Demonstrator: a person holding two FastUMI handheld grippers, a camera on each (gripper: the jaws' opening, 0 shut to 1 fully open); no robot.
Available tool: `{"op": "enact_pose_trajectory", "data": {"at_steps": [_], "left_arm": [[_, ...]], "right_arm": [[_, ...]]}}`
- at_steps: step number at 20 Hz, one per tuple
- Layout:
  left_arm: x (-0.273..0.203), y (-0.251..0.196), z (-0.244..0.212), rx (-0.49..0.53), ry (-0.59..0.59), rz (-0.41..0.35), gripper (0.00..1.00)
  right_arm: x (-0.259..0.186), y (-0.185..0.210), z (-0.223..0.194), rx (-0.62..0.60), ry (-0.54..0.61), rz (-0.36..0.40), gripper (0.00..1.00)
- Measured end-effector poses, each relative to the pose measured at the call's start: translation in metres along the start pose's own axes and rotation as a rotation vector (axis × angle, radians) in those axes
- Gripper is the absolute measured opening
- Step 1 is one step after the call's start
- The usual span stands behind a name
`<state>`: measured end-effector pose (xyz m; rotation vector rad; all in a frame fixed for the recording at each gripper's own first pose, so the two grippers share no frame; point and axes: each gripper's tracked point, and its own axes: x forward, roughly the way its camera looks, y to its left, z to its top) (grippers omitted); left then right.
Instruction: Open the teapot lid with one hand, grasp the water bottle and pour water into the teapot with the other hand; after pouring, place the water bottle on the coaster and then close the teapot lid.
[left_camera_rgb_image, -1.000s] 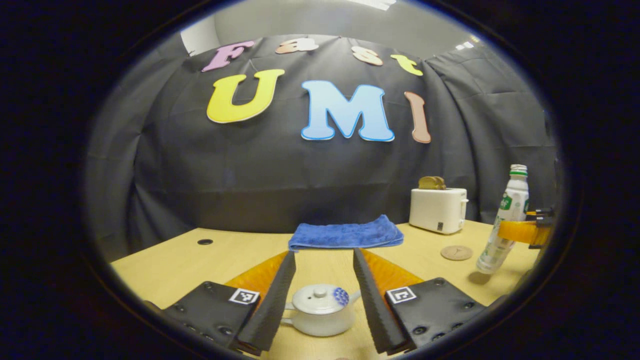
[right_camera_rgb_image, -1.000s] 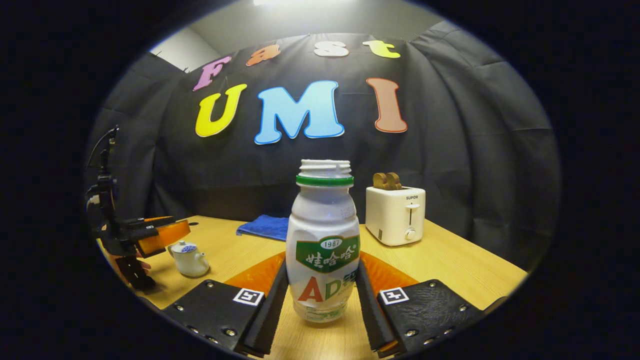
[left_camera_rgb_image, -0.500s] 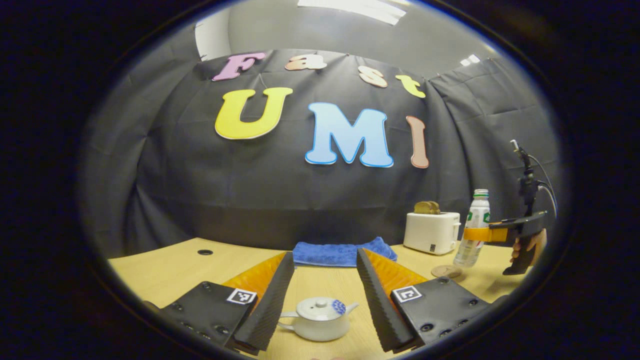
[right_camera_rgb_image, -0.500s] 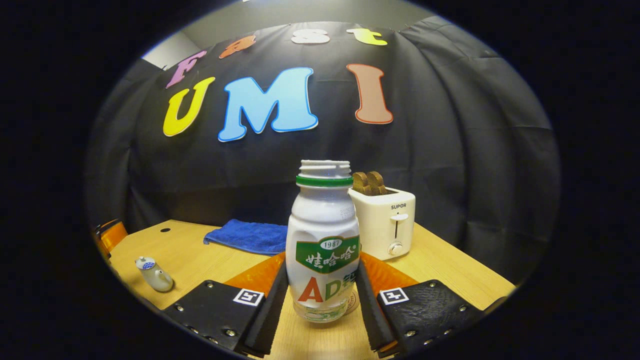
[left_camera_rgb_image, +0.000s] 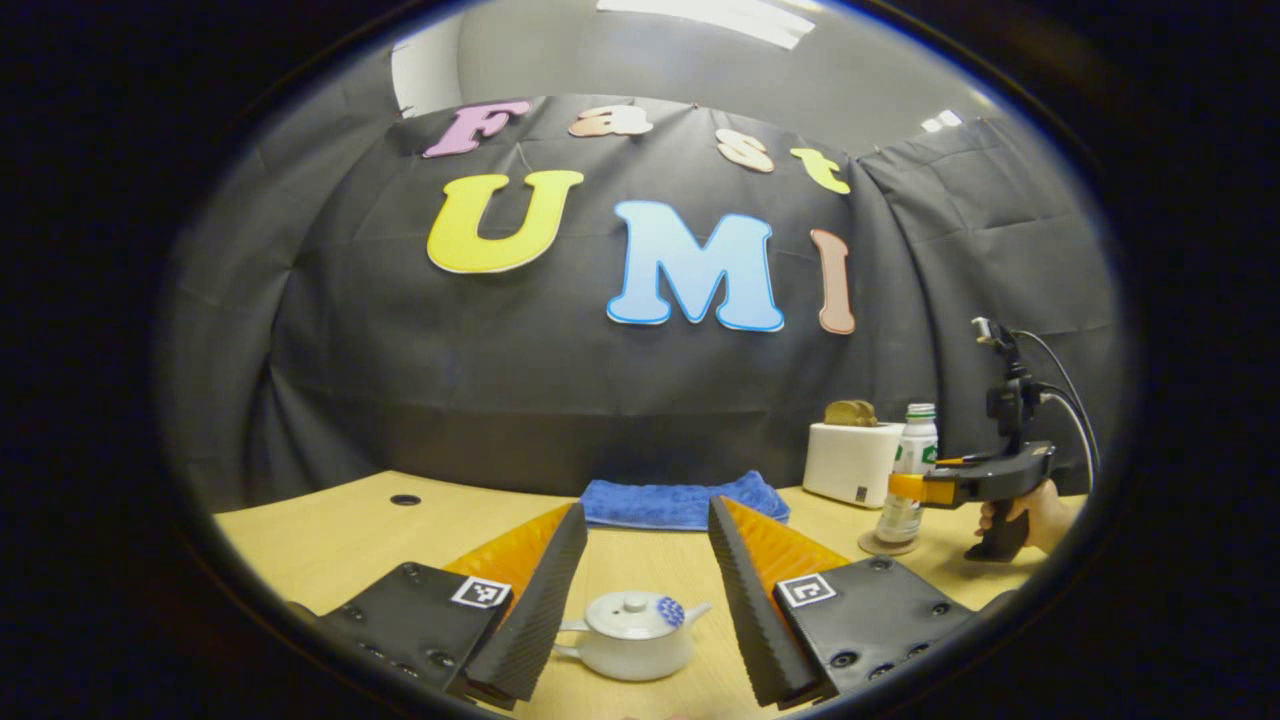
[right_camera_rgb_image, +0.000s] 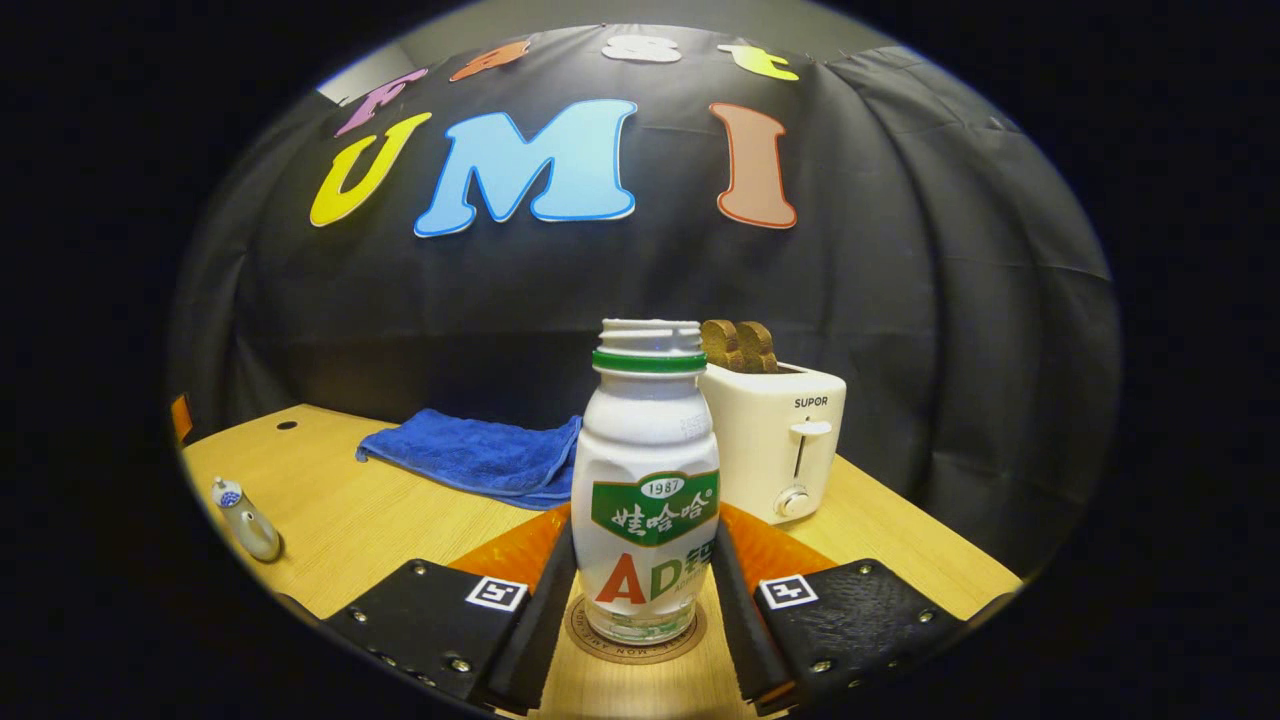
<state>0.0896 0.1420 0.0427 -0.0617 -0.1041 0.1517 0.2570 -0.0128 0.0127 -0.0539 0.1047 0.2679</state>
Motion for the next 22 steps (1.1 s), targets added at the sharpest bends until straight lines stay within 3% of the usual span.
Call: {"op": "enact_pose_trajectory", "data": {"at_steps": [12, 15, 17, 18, 22], "left_arm": [[0.001, -0.002, -0.004, 0.000, 0.013, -0.004, 0.84], [0.002, -0.003, -0.007, 0.008, 0.019, -0.005, 0.84], [0.002, -0.004, -0.005, 0.006, 0.018, -0.007, 0.84], [0.002, -0.003, -0.006, 0.005, 0.018, -0.009, 0.84], [0.002, -0.005, -0.008, 0.003, 0.022, -0.014, 0.84]], "right_arm": [[0.002, -0.001, -0.006, -0.018, 0.011, -0.018, 0.69], [0.002, -0.001, -0.006, -0.015, 0.018, -0.029, 0.75], [-0.001, 0.003, -0.002, -0.006, 0.008, -0.013, 0.84], [-0.003, 0.003, -0.001, -0.012, 0.002, -0.011, 0.94], [-0.010, 0.000, 0.007, -0.039, -0.020, -0.026, 0.95]]}}
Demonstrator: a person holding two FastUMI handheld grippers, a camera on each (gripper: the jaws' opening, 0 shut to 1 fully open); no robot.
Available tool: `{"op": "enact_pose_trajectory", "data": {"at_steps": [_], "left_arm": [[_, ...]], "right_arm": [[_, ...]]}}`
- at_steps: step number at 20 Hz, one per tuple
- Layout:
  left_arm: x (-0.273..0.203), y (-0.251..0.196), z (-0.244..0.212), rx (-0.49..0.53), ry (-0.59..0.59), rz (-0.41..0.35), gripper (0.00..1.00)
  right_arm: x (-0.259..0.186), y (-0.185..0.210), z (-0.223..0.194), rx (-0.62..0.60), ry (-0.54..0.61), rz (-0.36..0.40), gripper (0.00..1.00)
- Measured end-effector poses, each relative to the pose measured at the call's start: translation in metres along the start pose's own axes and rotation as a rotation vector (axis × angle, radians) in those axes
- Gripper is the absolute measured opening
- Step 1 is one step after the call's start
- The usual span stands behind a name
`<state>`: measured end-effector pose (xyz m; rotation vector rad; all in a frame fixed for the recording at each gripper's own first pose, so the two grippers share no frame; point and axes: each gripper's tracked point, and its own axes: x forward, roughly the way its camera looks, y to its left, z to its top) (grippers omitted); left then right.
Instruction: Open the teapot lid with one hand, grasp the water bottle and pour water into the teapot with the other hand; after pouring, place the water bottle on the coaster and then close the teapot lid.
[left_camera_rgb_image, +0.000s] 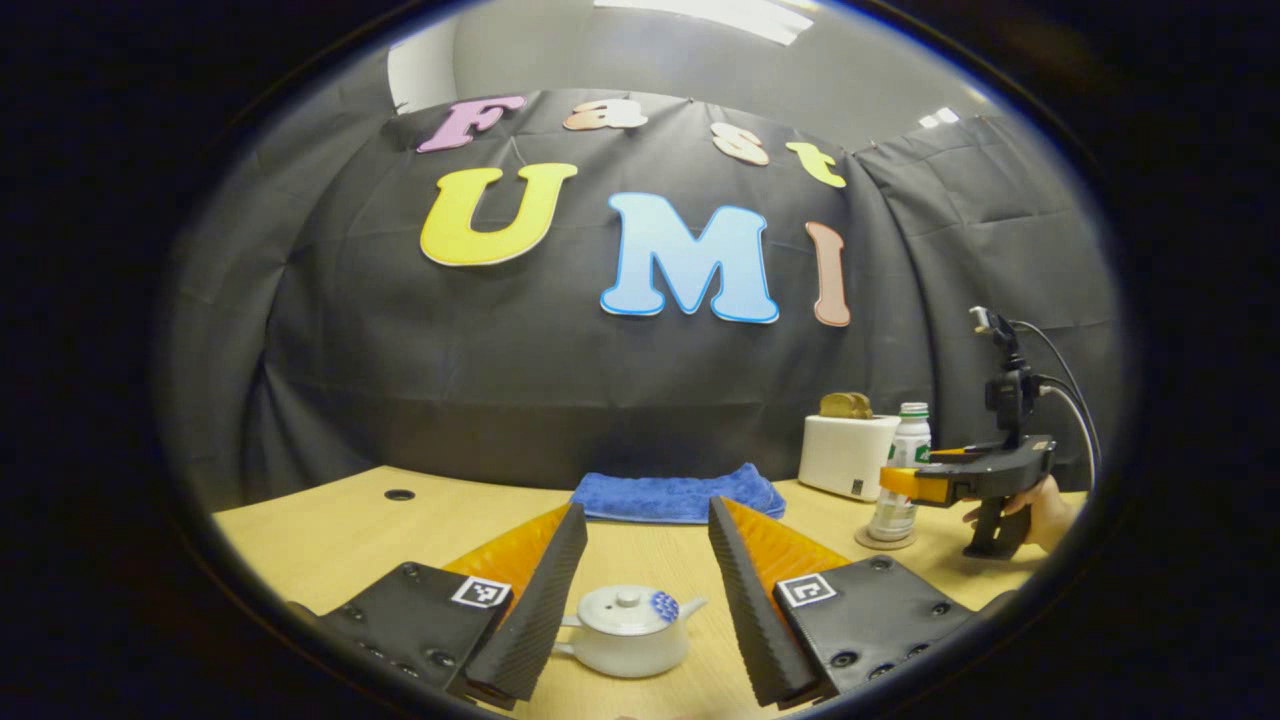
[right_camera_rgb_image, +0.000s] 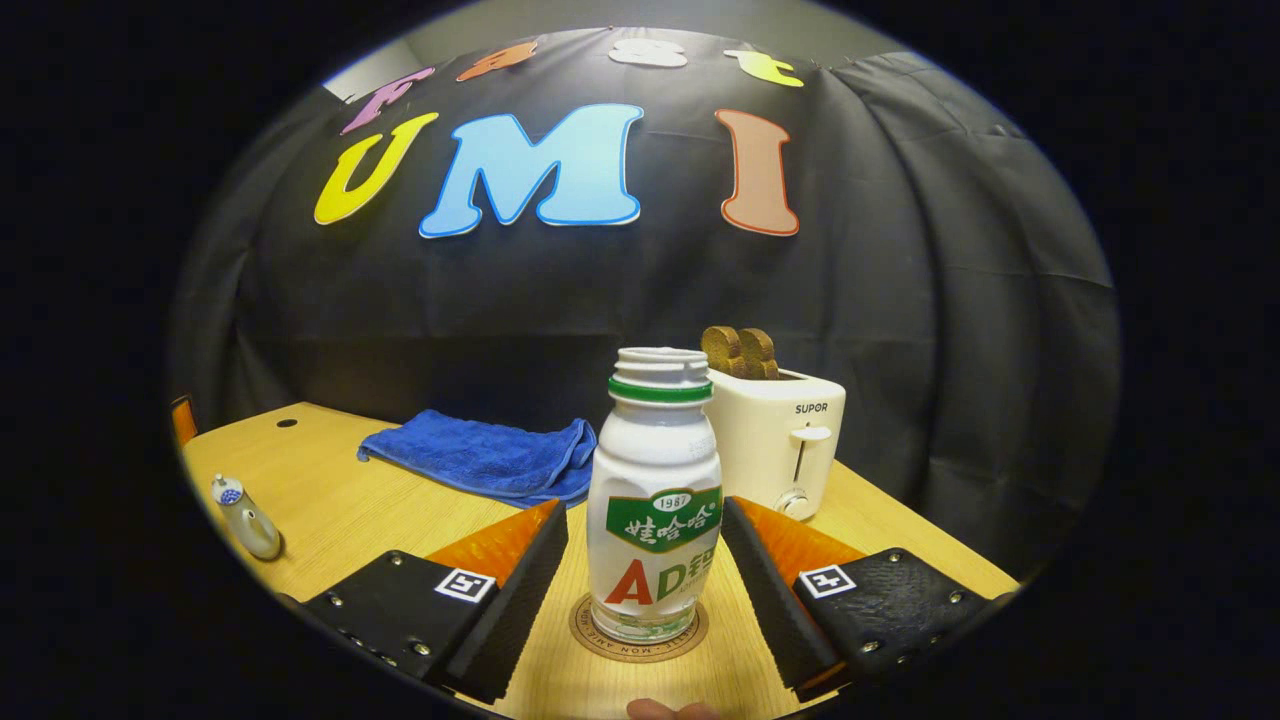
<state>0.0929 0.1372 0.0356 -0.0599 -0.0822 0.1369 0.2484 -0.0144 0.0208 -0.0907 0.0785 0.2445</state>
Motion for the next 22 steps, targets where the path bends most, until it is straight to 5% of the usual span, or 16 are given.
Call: {"op": "enact_pose_trajectory", "data": {"at_steps": [7, 13, 16, 22], "left_arm": [[-0.002, 0.000, 0.004, 0.002, -0.004, -0.003, 0.84], [-0.012, -0.005, 0.002, -0.056, 0.015, 0.030, 0.92], [-0.043, -0.017, 0.020, -0.060, -0.007, 0.082, 1.00], [-0.108, -0.066, 0.005, -0.024, 0.001, 0.086, 0.99]], "right_arm": [[-0.038, -0.001, 0.012, 0.019, -0.020, -0.001, 0.95], [-0.121, 0.018, 0.007, 0.023, -0.025, 0.005, 0.95], [-0.164, 0.049, 0.001, 0.020, -0.044, 0.046, 0.95], [-0.216, 0.088, -0.023, 0.046, -0.077, 0.053, 0.97]]}}
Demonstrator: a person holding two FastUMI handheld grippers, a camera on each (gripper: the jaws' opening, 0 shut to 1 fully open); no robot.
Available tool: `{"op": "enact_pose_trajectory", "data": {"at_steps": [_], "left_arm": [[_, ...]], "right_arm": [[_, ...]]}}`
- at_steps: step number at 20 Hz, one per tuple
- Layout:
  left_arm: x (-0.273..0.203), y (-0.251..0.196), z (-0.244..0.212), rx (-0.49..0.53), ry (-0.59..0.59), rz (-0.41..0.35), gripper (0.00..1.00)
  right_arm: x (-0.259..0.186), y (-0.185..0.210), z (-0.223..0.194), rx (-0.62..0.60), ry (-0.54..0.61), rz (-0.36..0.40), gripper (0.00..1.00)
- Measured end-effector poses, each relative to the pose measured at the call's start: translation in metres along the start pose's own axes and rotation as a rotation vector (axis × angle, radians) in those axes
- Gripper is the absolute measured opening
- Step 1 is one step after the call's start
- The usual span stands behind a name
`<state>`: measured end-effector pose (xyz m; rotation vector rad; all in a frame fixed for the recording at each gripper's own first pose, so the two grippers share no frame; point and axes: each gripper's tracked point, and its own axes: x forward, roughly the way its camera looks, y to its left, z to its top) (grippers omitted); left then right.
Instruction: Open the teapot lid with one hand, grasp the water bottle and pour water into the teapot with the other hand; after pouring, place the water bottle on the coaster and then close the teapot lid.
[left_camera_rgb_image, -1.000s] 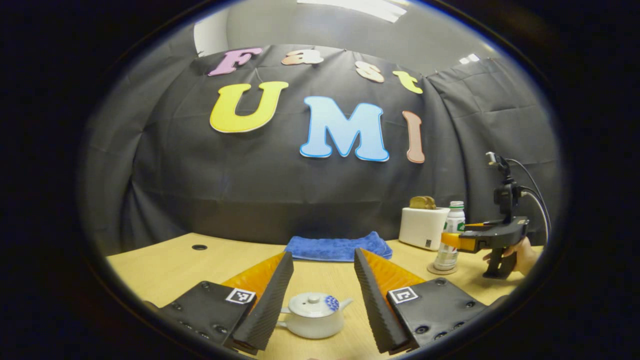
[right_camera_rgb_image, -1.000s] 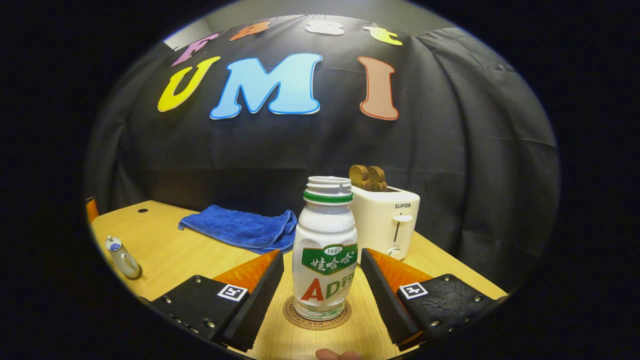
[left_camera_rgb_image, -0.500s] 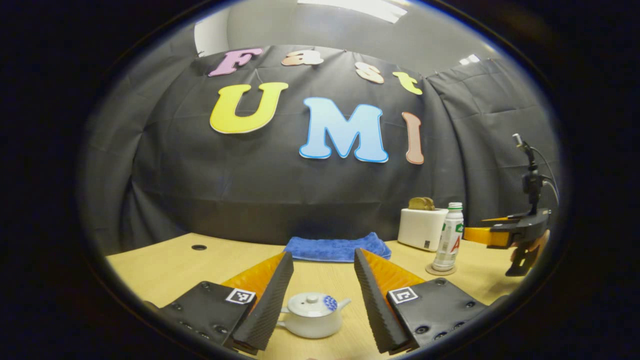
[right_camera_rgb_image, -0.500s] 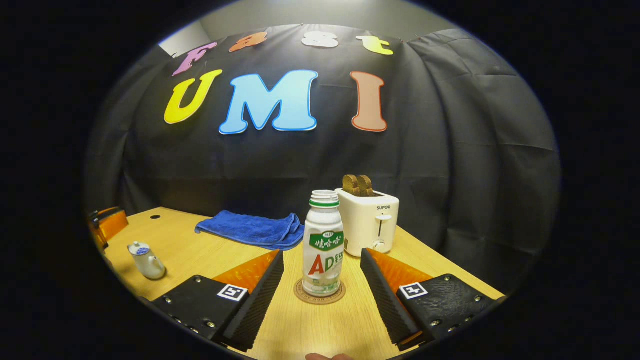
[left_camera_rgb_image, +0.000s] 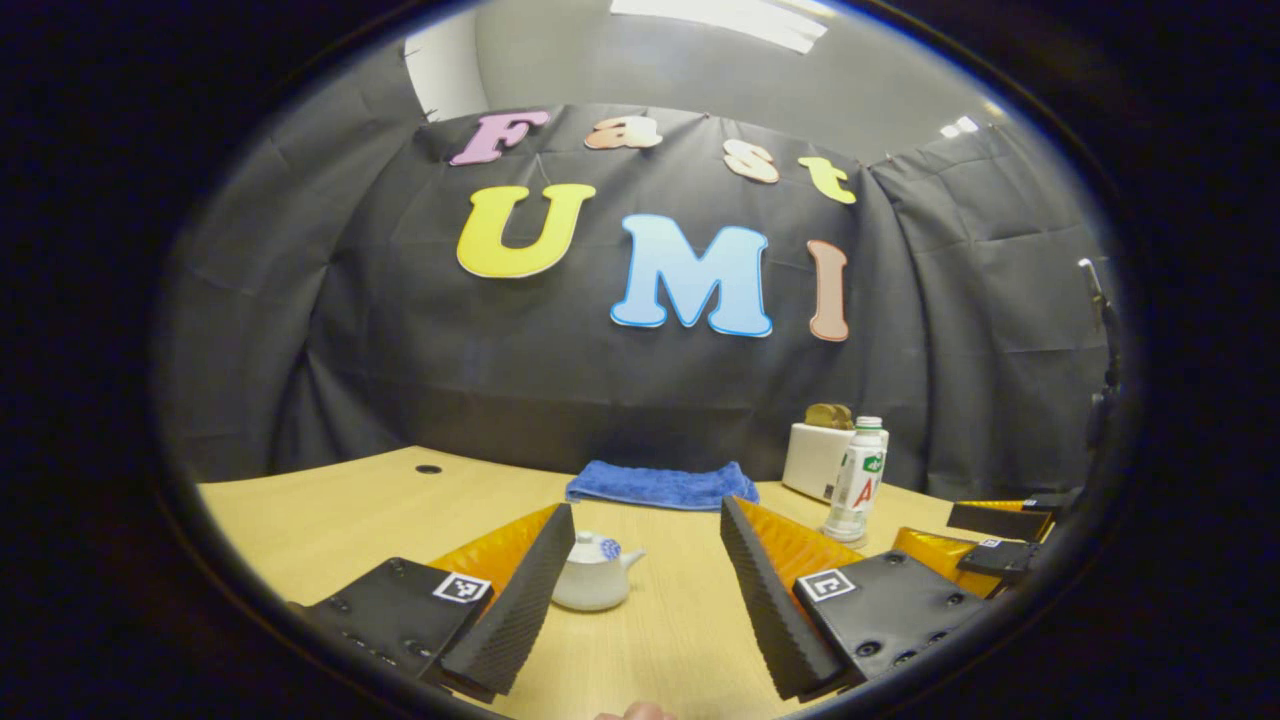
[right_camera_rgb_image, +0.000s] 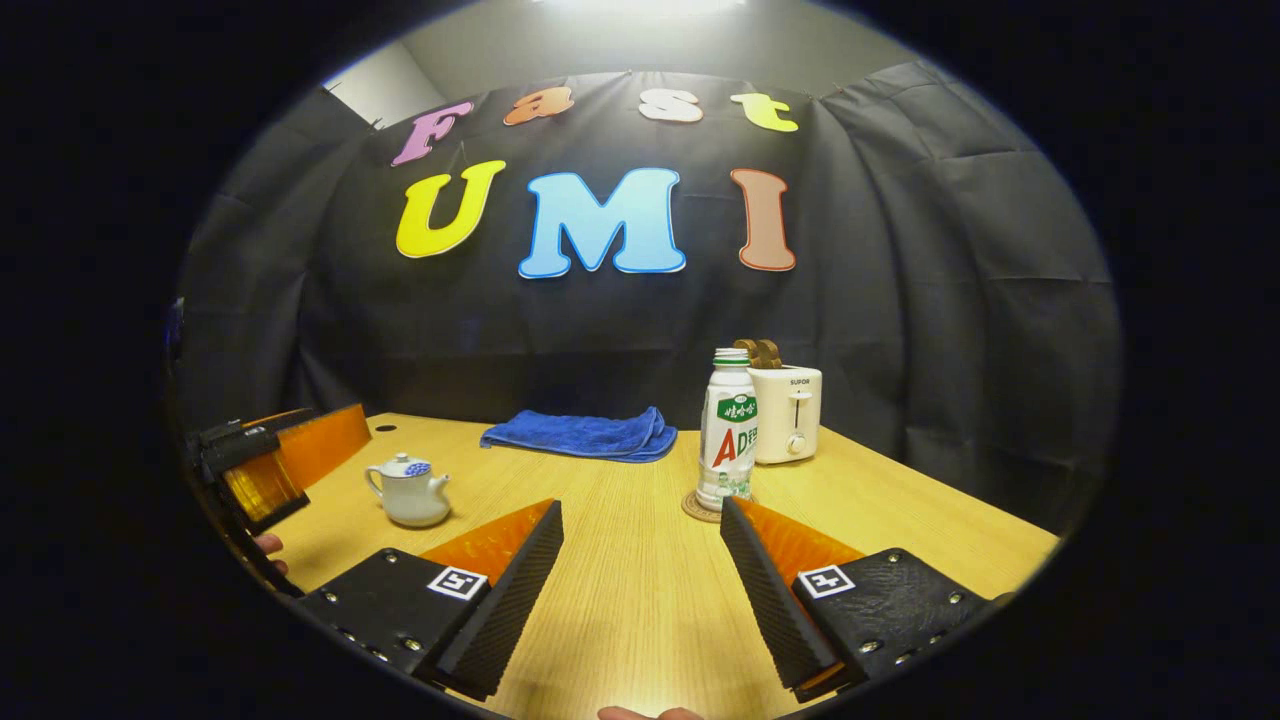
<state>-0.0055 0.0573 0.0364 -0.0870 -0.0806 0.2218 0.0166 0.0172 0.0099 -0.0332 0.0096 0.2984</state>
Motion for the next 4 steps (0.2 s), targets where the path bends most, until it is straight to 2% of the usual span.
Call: {"op": "enact_pose_trajectory", "data": {"at_steps": [2, 4], "left_arm": [[-0.009, -0.010, -0.009, 0.034, 0.012, 0.000, 0.99], [-0.013, -0.009, -0.020, 0.048, 0.018, 0.031, 0.99]], "right_arm": [[-0.007, 0.008, -0.005, -0.003, -0.009, -0.001, 0.97], [-0.009, 0.018, -0.013, -0.023, 0.000, 0.016, 0.97]]}}
